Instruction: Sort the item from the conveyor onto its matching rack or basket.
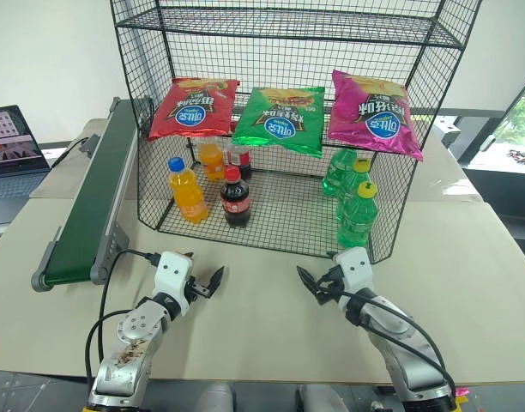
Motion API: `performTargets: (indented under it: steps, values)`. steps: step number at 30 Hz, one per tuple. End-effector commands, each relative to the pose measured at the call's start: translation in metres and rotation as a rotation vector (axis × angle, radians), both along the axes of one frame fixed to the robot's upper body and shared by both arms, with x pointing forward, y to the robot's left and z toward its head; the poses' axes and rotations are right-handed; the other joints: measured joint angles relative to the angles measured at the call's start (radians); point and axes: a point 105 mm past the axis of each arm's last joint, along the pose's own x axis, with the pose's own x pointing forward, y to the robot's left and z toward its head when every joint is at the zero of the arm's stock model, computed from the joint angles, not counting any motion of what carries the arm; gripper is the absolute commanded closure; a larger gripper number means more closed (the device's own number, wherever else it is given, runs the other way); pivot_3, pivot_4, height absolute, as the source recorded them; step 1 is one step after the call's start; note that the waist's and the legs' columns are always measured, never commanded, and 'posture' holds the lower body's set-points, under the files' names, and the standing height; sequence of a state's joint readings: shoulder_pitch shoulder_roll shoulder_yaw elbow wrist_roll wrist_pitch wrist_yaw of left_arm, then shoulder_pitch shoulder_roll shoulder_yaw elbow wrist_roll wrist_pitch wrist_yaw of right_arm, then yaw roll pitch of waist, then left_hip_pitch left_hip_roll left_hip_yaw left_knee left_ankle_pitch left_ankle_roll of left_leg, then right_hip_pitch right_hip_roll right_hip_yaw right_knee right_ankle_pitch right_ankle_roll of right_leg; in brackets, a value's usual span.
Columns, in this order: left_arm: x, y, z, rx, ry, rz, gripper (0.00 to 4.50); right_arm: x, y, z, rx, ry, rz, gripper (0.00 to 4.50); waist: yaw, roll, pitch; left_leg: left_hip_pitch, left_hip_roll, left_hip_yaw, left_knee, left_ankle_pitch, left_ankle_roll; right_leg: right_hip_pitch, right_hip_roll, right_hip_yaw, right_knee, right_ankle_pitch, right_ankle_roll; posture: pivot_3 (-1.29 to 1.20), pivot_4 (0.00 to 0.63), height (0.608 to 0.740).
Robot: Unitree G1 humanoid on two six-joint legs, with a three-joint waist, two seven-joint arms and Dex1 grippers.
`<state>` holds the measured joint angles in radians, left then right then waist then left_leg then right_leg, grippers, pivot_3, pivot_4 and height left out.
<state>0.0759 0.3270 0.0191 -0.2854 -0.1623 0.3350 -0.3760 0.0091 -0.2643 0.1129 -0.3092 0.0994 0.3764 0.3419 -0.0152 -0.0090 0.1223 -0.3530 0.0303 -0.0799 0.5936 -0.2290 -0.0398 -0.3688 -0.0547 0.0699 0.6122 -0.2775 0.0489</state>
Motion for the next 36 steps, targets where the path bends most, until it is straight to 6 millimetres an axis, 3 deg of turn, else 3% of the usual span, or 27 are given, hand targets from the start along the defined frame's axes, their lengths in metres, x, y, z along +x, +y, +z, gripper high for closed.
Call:
performTargets:
  steps: [1, 13, 32, 36]
  values:
    - [0.003, -0.001, 0.011, 0.008, -0.043, -0.009, 0.06, 0.001, 0.001, 0.015, 0.007, -0.063, 0.009, 0.0, 0.0, 0.0, 0.0, 0.0, 0.0, 0.0, 0.0, 0.0, 0.0, 0.0, 0.0, 0.0, 0.0, 0.0, 0.0, 0.0, 0.15, 0.738]
    - [0.008, 0.001, 0.02, -0.032, -0.081, 0.074, 0.06, 0.003, 0.001, 0.024, -0.002, -0.082, 0.052, 0.0, -0.001, 0.0, 0.0, 0.0, 0.0, 0.0, 0.0, 0.0, 0.0, 0.0, 0.0, 0.0, 0.0, 0.002, -0.004, 0.0, 0.15, 0.738]
    - [0.0, 0.022, 0.029, -0.089, -0.068, 0.085, 0.06, 0.004, 0.043, 0.028, 0.049, -0.087, 0.1, 0.0, -0.003, 0.0, -0.001, 0.0, 0.0, 0.0, 0.001, 0.0, 0.0, 0.0, 0.0, 0.0, 0.001, 0.003, -0.006, 0.0, 0.15, 0.738]
    - [0.0, 0.022, 0.028, -0.092, -0.07, 0.076, 0.06, 0.002, 0.04, 0.024, 0.048, -0.073, 0.08, 0.0, 0.001, 0.0, -0.001, 0.0, 0.0, 0.0, 0.001, 0.0, 0.0, 0.0, 0.0, 0.0, 0.0, 0.003, -0.006, 0.0, 0.15, 0.738]
